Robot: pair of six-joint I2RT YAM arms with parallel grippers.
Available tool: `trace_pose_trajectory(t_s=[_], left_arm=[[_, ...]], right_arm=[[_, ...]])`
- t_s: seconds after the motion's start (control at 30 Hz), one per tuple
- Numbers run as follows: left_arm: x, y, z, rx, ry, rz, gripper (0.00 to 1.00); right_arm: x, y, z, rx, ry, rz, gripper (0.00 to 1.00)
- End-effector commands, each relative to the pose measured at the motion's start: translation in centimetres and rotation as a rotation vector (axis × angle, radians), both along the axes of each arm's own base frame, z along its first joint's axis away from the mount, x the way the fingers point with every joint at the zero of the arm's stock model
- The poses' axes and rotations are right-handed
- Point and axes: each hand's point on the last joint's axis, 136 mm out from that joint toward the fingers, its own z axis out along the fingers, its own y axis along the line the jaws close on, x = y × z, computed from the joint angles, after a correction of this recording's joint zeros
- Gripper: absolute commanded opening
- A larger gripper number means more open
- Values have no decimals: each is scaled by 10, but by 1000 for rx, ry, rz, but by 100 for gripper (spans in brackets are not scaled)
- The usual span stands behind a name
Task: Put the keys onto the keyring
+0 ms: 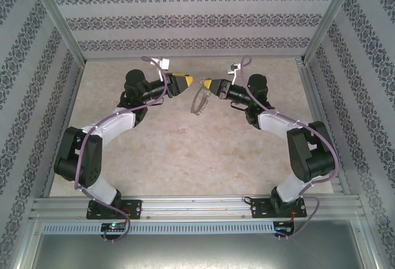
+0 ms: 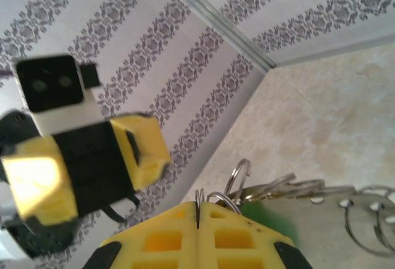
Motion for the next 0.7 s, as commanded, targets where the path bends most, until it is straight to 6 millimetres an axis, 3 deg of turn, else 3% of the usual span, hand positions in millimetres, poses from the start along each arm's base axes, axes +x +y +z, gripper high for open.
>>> trace_pose_trajectory(t_s=[0.0,0.37,0.67], left_arm=[[-10,-4,3,92,-14,-78,46],[-5,-12,-24,226,88,-162,47],[-6,-19,-34,218,127,-220,36]], right_arm=[[-9,3,10,-35,-93,121,0],[-17,8,2,-87,-93,265,0],[-20,13,3,-78,-92,292,0]])
